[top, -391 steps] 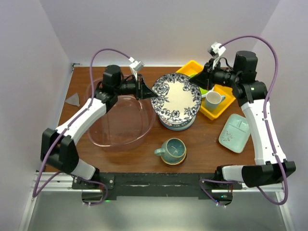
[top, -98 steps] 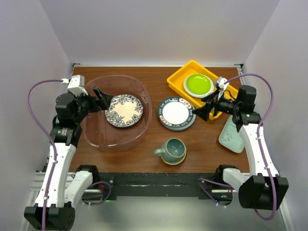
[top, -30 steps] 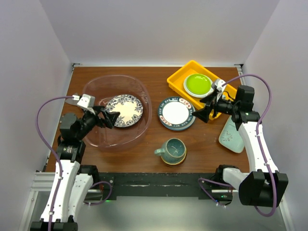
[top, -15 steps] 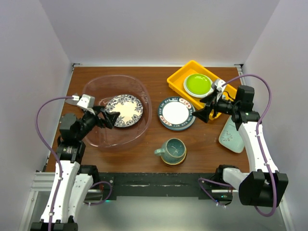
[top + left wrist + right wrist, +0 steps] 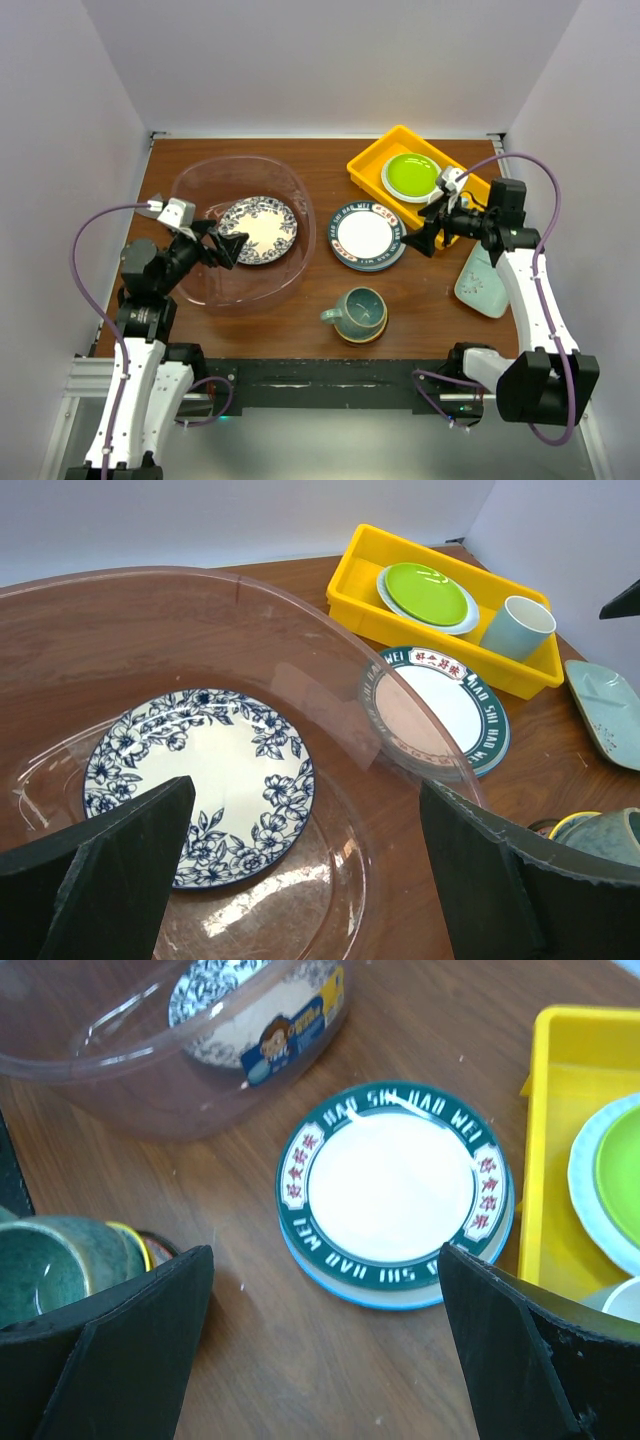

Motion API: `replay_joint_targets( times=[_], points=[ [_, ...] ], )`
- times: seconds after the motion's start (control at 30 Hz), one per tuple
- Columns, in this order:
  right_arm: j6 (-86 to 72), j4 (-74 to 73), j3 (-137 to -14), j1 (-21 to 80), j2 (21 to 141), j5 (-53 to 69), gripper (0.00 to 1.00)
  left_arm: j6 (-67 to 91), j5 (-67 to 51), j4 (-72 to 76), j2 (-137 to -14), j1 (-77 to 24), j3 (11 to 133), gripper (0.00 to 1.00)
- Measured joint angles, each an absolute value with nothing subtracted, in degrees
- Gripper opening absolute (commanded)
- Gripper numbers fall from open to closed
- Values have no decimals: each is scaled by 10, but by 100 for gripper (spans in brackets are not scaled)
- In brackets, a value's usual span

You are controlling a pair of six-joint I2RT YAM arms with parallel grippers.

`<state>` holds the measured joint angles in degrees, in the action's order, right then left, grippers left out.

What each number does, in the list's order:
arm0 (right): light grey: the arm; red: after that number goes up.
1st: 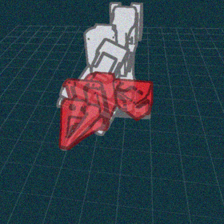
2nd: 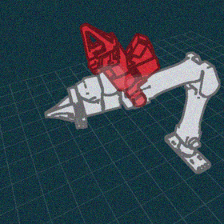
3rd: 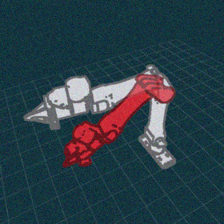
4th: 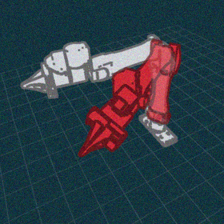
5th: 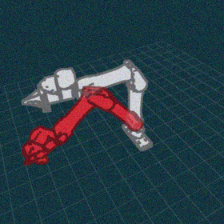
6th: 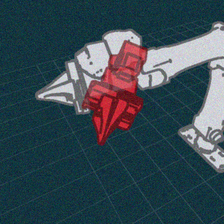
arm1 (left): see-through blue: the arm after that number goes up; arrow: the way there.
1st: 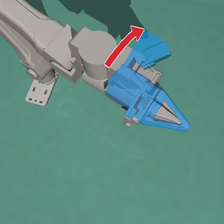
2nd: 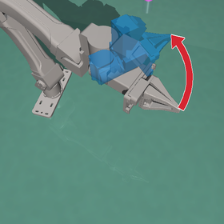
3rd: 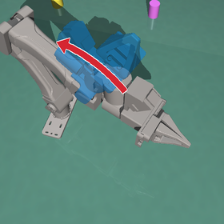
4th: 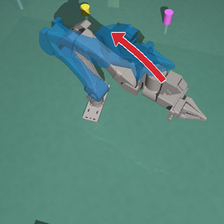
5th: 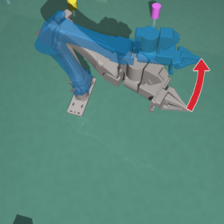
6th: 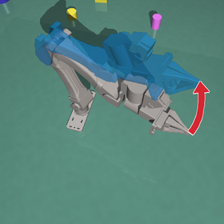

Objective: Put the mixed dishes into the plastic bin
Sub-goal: Pick up the plate at the center of the board.

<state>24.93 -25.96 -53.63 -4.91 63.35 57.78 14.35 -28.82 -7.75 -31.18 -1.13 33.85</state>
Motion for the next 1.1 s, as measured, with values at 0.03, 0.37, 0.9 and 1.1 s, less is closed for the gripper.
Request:
replay_joint_targets(
  times=[0.03,0.37,0.9,1.1],
  points=[
    [262,-278,-543,-49,639,576,98,143,-288,-77,-310,-11,338,100],
    [367,-406,-603,-49,660,564,98,143,-288,-77,-296,-11,338,100],
    [465,-500,-626,-49,661,530,98,143,-288,-77,-293,-11,338,100],
    [493,-523,-627,-49,663,517,98,143,-288,-77,-292,-11,338,100]
  ],
)
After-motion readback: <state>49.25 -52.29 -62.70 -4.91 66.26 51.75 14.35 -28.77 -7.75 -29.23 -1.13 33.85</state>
